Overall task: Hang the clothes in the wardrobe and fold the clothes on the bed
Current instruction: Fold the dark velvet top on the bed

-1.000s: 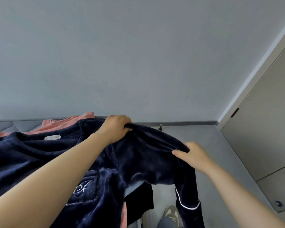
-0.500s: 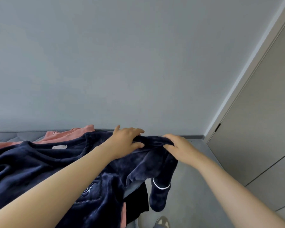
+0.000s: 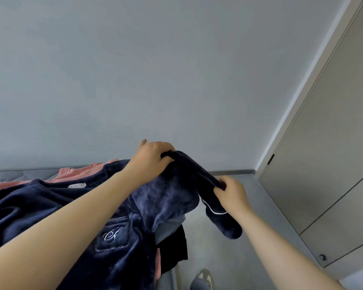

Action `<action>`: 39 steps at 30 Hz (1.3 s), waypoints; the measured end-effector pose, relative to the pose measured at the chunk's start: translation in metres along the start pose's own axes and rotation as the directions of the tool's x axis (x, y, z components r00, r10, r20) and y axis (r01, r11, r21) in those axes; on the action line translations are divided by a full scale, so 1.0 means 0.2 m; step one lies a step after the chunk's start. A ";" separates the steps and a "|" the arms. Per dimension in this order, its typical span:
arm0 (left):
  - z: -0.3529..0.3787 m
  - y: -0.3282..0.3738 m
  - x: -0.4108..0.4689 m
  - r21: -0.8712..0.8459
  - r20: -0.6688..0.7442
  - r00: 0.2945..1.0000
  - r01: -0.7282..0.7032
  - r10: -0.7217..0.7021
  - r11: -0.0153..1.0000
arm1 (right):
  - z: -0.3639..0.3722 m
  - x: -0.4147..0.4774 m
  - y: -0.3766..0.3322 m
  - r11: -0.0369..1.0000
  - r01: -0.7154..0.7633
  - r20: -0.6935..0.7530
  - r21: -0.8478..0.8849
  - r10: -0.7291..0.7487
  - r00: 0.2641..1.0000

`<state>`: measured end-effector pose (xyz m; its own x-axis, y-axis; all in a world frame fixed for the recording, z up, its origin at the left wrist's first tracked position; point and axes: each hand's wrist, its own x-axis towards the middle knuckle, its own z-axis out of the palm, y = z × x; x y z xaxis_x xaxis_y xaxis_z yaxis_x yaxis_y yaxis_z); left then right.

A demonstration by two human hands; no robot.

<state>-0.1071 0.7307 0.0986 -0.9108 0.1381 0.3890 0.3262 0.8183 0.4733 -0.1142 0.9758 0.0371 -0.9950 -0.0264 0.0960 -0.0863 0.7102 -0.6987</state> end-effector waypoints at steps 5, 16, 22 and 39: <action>0.03 -0.07 -0.03 0.111 0.023 0.983 0.176 -0.180 0.978 | -0.16 0.00 0.07 0.994 0.032 -0.015 -0.101 -0.034 0.999; 0.11 0.17 -0.17 0.085 -0.087 0.987 0.145 -0.137 0.986 | -0.59 0.02 -0.05 0.936 -0.326 0.173 0.134 0.302 0.938; 0.11 0.43 -0.42 -0.196 0.112 0.994 0.031 -0.009 0.980 | -0.63 0.03 -0.17 0.835 -0.458 0.228 0.306 0.403 0.887; 0.11 0.49 -0.55 -0.280 -0.113 0.993 0.002 -0.035 0.960 | -0.49 -0.06 -0.42 0.520 -0.472 0.415 0.712 0.231 0.880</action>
<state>0.0202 0.8086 0.0847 -0.8873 0.0453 0.4589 0.3819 0.6300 0.6762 -0.0896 0.9857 0.1648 -0.9162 -0.1510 -0.3712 0.3896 -0.1196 -0.9132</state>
